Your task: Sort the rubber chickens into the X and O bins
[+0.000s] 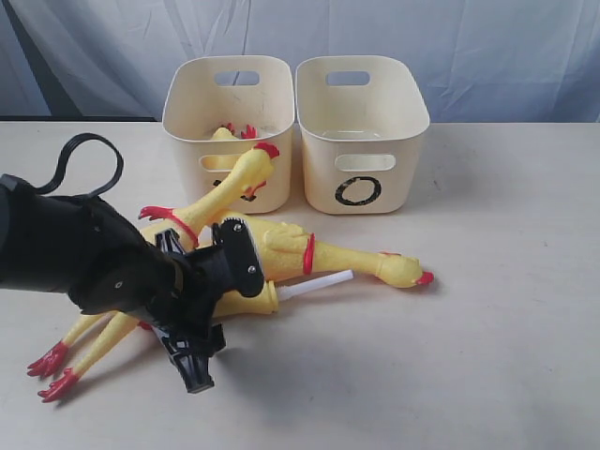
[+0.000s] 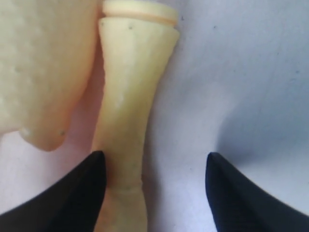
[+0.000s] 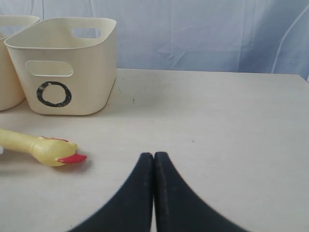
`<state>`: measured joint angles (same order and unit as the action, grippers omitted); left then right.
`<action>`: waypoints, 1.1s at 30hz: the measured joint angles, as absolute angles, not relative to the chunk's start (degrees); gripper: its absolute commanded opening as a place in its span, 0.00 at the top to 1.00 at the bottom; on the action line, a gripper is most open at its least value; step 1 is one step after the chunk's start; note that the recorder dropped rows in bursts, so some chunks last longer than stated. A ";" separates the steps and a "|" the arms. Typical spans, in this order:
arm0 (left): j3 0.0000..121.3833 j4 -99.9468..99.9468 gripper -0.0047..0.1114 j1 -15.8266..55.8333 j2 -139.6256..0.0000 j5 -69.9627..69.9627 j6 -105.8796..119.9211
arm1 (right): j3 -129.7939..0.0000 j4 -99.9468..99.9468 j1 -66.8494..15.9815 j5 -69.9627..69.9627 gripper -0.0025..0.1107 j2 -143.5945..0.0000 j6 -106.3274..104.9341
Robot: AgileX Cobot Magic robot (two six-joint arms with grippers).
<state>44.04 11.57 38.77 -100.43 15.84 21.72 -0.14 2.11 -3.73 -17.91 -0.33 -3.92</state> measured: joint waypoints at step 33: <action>44.04 37.22 0.47 46.22 -97.27 22.97 -1.53 | -0.14 2.11 -3.73 -17.91 0.99 -0.33 -3.92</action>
